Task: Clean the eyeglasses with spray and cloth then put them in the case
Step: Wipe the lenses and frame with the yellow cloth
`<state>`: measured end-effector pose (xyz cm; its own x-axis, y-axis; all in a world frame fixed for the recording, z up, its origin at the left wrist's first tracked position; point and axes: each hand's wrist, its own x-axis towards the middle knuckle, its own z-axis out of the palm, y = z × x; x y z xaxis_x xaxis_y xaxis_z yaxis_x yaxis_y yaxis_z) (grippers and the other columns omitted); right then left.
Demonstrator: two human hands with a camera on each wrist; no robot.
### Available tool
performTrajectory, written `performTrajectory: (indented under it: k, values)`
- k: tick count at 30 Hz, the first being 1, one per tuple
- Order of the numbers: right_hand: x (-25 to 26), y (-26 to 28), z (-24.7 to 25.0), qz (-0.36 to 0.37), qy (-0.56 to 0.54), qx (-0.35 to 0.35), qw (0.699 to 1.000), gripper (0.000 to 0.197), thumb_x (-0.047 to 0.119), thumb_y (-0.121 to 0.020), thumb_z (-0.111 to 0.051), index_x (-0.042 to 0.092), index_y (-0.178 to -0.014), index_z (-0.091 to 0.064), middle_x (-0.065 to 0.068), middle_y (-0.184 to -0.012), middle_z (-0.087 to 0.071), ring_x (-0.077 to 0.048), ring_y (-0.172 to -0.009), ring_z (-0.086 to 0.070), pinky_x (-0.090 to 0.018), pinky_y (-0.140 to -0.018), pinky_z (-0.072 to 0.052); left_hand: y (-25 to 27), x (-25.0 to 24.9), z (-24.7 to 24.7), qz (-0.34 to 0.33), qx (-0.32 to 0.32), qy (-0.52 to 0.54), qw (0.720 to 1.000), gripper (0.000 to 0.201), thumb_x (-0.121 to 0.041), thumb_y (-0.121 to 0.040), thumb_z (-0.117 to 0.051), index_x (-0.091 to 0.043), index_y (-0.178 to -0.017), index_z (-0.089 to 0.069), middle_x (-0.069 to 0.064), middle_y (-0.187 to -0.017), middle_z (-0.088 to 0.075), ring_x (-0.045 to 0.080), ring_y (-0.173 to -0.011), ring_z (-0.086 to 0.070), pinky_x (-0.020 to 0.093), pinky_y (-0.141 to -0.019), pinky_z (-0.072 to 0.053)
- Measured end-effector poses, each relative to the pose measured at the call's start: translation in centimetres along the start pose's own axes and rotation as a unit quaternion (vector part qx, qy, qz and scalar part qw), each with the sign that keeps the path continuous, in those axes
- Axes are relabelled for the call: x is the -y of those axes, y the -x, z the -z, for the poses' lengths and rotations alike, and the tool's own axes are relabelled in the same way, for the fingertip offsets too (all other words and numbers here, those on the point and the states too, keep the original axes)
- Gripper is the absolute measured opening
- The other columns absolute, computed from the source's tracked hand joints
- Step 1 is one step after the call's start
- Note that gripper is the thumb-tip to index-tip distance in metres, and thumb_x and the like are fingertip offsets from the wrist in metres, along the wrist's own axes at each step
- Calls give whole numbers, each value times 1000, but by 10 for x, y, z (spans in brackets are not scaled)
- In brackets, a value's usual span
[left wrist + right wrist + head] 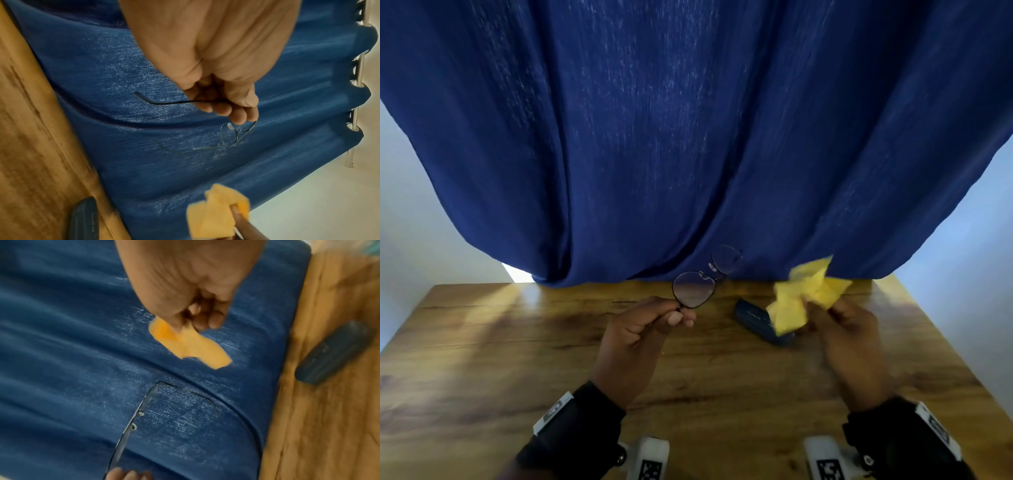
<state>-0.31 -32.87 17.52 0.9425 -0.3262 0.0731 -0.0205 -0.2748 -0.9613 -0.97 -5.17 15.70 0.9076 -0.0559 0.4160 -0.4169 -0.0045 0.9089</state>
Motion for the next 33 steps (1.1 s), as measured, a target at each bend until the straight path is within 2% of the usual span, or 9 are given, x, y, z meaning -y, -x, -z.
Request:
performTrajectory:
  k: [4, 8, 11, 15, 22, 25, 28, 31, 33]
  values:
    - [4, 4, -31, -170, -166, 160, 958, 21, 8, -100, -58, 11, -98, -79, -12, -84, -75, -23, -79, -70, -41, -77, -55, 1, 5, -6, -38, 37, -68, 996, 18, -22, -94, -62, -17, -97, -80, -8, -96, -80, 11, -94, -75, 20, -85, -57]
    - [26, 10, -57, -210, -331, 257, 883, 39, 26, -103, -45, 3, -127, -66, -23, -123, -71, -34, -106, -68, -52, -98, -47, 3, 10, -12, -59, 73, -128, 987, 20, -24, -95, -63, -16, -98, -81, -10, -97, -80, 10, -94, -76, 25, -82, -60]
    - [28, 5, -59, -220, -379, 259, 861, 47, 39, -95, -50, 8, -127, -66, -17, -124, -71, -28, -104, -67, -49, -95, -47, 4, 9, -12, -63, 78, -144, 985, 20, -25, -95, -64, -18, -97, -82, -13, -97, -79, 7, -93, -75, 22, -81, -59]
    - [19, 2, -63, -176, -358, 271, 876, 34, 33, -86, -77, 11, -112, -73, -17, -114, -69, -27, -98, -64, -45, -86, -48, 5, 8, -11, -61, 85, -150, 983, 17, -26, -95, -65, -22, -96, -81, -15, -96, -78, 6, -93, -75, 24, -81, -59]
    - [20, -3, -66, -92, -311, 271, 906, 22, 17, -83, -68, 11, -100, -82, -19, -111, -76, -26, -102, -74, -35, -86, -60, 5, 9, -12, -48, 128, -174, 975, 13, -25, -96, -68, -28, -101, -79, -16, -100, -77, 8, -95, -74, 35, -82, -60]
    - [19, -5, -63, -77, -264, 260, 926, 25, 19, -76, -75, 10, -98, -82, -19, -111, -77, -33, -109, -72, -45, -99, -55, 7, 10, -6, -16, 143, -156, 977, 17, -29, -91, -73, -28, -107, -79, -14, -105, -78, 10, -101, -73, 26, -87, -58]
    - [19, -2, -58, -58, -219, 280, 933, 36, 21, -78, -76, 5, -111, -77, -16, -113, -77, -33, -114, -70, -45, -102, -53, 9, 7, 4, 62, 119, -116, 984, 31, -50, -85, -70, -46, -117, -71, -19, -116, -75, 4, -110, -70, 17, -89, -55]
    - [18, 4, -56, -25, -149, 290, 945, 26, 19, -84, -75, 11, -109, -79, -8, -106, -80, -25, -105, -75, -42, -92, -58, 4, 5, 6, 101, 92, -72, 988, 33, -56, -89, -61, -42, -118, -72, -12, -120, -74, 8, -116, -68, 28, -96, -56]
    - [15, 8, -58, 1, -103, 290, 951, 14, 12, -94, -70, 13, -103, -81, -11, -98, -80, -36, -99, -74, -53, -88, -57, -2, 3, 4, 129, 103, -67, 984, 34, -54, -89, -64, -35, -116, -74, -6, -119, -75, 12, -114, -70, 38, -98, -57]
